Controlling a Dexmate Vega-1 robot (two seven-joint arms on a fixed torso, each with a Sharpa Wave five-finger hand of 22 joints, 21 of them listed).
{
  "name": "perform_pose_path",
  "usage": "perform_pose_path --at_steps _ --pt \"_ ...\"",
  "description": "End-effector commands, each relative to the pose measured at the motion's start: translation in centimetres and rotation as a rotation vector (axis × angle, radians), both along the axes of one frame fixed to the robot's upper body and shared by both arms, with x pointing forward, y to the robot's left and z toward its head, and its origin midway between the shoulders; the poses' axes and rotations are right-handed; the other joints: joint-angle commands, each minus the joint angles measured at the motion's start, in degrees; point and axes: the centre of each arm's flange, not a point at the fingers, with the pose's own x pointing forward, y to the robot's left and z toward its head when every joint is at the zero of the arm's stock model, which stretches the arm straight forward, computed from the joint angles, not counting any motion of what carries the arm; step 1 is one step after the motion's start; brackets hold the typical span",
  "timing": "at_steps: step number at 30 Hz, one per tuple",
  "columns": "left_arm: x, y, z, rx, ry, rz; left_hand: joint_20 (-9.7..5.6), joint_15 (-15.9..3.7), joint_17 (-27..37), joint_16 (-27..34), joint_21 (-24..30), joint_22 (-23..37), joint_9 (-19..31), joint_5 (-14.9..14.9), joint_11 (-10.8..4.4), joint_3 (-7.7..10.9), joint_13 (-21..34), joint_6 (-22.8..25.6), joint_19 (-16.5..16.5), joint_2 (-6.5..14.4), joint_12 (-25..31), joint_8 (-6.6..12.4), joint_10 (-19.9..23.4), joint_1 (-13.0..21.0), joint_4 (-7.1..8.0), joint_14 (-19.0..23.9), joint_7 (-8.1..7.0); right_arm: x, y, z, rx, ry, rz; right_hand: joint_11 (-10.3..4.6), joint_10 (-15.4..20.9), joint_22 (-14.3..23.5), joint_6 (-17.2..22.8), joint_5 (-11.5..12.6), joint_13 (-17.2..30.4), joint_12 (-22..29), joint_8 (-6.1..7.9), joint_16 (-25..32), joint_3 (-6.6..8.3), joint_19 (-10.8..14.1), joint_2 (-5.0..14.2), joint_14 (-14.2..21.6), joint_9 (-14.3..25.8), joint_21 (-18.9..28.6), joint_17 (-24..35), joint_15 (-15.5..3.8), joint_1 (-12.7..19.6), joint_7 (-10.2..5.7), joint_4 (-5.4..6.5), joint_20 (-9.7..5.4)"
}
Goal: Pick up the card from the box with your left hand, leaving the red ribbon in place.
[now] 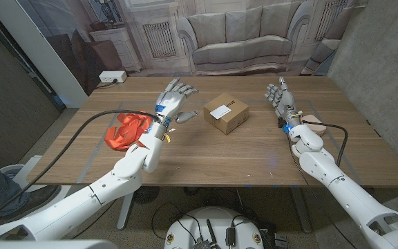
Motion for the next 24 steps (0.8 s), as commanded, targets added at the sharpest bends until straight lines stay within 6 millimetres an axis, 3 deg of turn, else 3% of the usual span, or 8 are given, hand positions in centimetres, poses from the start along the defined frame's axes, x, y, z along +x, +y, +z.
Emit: perform_pose_path --at_steps 1,21,24 --pt "0.1 -0.7 -0.1 0.072 0.035 0.025 -1.06 -7.85 0.02 -0.21 0.05 0.14 0.28 0.59 -0.20 0.06 0.06 -0.04 0.39 -0.05 -0.05 -0.28 0.40 1.21 -0.55 0.69 -0.30 -0.1 0.1 0.5 0.003 -0.005 -0.004 -0.14 0.23 0.25 0.66 0.47 0.01 0.25 0.14 0.37 -0.26 0.48 0.40 0.26 0.14 -0.10 0.33 -0.10 0.22 -0.12 0.10 -0.22" --pt "0.7 -1.9 -0.1 0.156 0.048 0.056 0.10 -7.40 0.08 -0.42 -0.06 0.13 0.43 0.16 -0.13 -0.22 0.12 0.80 0.81 -0.26 0.02 -0.44 1.14 2.59 -0.19 0.60 -0.29 0.6 0.6 0.4 0.002 0.013 0.005 -0.01 0.30 0.26 0.71 0.47 0.01 0.24 0.12 0.33 -0.39 0.65 0.50 0.29 0.15 -0.57 0.33 -0.04 0.18 -0.15 0.05 -0.21" --pt "1.0 -2.0 0.0 0.161 0.060 0.050 0.06 -7.67 0.19 -0.22 -0.08 0.13 0.51 -0.08 -0.14 -0.17 0.15 1.50 1.01 0.48 0.10 -0.33 1.61 2.75 0.29 1.06 -0.30 0.9 0.8 0.3 0.012 0.017 0.011 -0.14 0.33 0.27 0.71 0.47 0.01 0.24 0.11 0.33 -0.42 0.71 0.53 0.34 0.15 -0.70 0.33 -0.09 0.18 -0.11 0.03 -0.22"
